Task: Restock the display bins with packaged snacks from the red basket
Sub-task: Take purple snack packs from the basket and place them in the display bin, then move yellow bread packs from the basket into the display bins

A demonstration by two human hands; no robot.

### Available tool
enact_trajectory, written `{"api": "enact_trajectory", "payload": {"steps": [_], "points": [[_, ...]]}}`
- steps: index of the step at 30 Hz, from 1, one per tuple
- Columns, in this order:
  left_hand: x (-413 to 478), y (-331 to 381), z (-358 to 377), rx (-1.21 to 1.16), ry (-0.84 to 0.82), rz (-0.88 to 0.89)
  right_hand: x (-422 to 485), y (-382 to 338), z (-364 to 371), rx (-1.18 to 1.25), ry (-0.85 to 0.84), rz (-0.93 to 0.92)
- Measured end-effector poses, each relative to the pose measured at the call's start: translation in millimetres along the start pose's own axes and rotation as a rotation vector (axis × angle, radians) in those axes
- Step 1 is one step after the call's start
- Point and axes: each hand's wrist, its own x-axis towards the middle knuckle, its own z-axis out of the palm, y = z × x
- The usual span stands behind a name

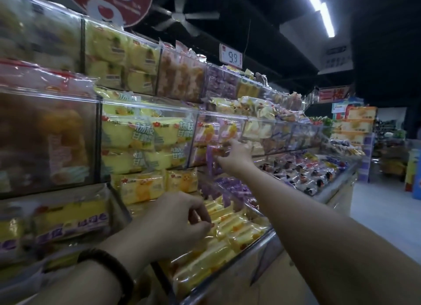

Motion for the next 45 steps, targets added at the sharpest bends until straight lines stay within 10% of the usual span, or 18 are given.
{"api": "enact_trajectory", "payload": {"steps": [20,32,45], "points": [[-26.2,24.6,-18.0,0.062,-0.12,-0.03,-188.5,-1.1,-136.4,-0.215,-0.345,-0.253],[-180.2,111.0,63.6,-0.08,0.215,0.355,-351.7,60.3,-120.6,0.095,-0.254,-0.28],[-250.0,15.0,268.1,-0.22,-0.414,-0.373,-499.7,224.3,16.0,-0.073,-0.586,0.291]]}}
